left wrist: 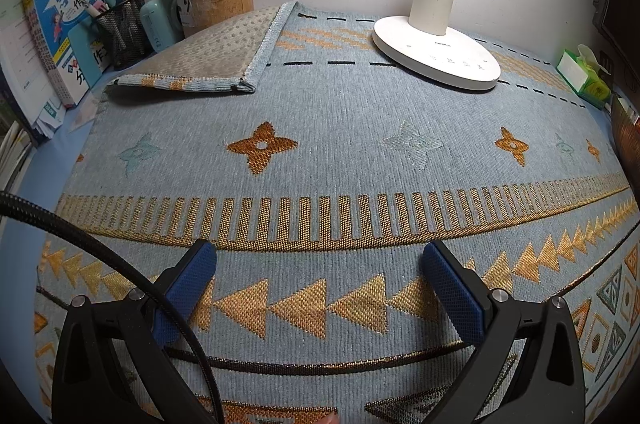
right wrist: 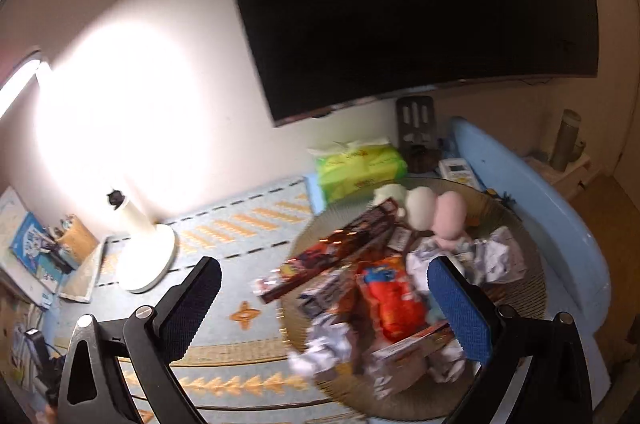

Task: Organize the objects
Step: 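Move the open right gripper back over the cleared desk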

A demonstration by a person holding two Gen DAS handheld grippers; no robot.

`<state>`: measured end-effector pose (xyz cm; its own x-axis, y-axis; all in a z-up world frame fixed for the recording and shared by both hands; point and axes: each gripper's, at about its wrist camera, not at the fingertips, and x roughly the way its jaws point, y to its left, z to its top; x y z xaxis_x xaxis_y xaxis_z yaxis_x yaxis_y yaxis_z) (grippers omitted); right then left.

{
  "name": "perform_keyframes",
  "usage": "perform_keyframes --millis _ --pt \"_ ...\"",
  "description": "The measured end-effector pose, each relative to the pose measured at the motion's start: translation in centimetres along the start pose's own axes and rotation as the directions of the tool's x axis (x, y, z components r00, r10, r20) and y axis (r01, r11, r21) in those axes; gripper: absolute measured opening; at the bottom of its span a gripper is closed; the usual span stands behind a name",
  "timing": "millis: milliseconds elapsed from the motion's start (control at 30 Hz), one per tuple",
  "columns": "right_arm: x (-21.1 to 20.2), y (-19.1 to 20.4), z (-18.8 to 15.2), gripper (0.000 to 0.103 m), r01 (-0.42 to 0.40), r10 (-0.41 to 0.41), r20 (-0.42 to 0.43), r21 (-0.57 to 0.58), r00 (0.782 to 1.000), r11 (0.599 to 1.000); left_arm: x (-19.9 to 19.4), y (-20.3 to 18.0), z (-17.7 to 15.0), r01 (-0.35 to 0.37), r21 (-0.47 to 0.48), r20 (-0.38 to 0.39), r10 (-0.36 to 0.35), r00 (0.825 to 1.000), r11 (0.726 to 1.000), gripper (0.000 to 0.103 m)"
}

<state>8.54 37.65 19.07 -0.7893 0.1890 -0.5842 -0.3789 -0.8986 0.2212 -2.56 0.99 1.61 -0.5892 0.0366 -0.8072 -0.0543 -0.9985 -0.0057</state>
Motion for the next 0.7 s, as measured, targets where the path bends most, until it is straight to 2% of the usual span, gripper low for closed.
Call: perform_keyframes --millis 67,100,167,233,333,400,700 --pt "0.3 3.3 -2.2 0.103 -0.060 0.059 -0.008 -0.069 0.998 0.996 -0.4 0.1 -0.6 -0.007 -0.005 -0.005 0.007 1.000 1.000 0.103" --pt "0.9 5.0 -3.6 0.103 -0.065 0.062 -0.035 -0.117 0.997 0.991 -0.8 0.1 -1.0 -0.005 -0.007 -0.002 0.005 1.000 1.000 0.103" --pt "2.7 7.7 -6.6 0.103 -0.047 0.027 -0.098 -0.203 0.995 0.978 -1.4 0.2 -2.0 -0.003 -0.002 -0.002 0.003 1.000 1.000 0.103" --pt "4.3 9.1 -9.4 0.103 -0.041 0.008 -0.147 -0.226 0.989 0.973 -2.1 0.5 -2.9 0.002 -0.006 -0.001 -0.002 1.000 1.000 0.103" --pt "5.9 9.3 -12.1 0.103 -0.030 -0.006 -0.195 -0.179 0.981 0.983 -2.9 0.7 -4.1 -0.004 -0.003 0.002 0.004 1.000 1.000 0.103" --pt "6.7 8.9 -13.0 0.103 0.007 -0.042 -0.209 -0.169 0.977 0.986 -3.1 0.9 -4.4 -0.004 -0.013 0.000 0.004 1.000 1.000 0.103" --pt "9.4 8.2 -14.2 0.103 0.045 -0.098 -0.248 -0.211 0.964 0.976 -3.1 0.9 -4.4 -0.008 -0.012 0.000 0.008 1.000 1.000 0.103"
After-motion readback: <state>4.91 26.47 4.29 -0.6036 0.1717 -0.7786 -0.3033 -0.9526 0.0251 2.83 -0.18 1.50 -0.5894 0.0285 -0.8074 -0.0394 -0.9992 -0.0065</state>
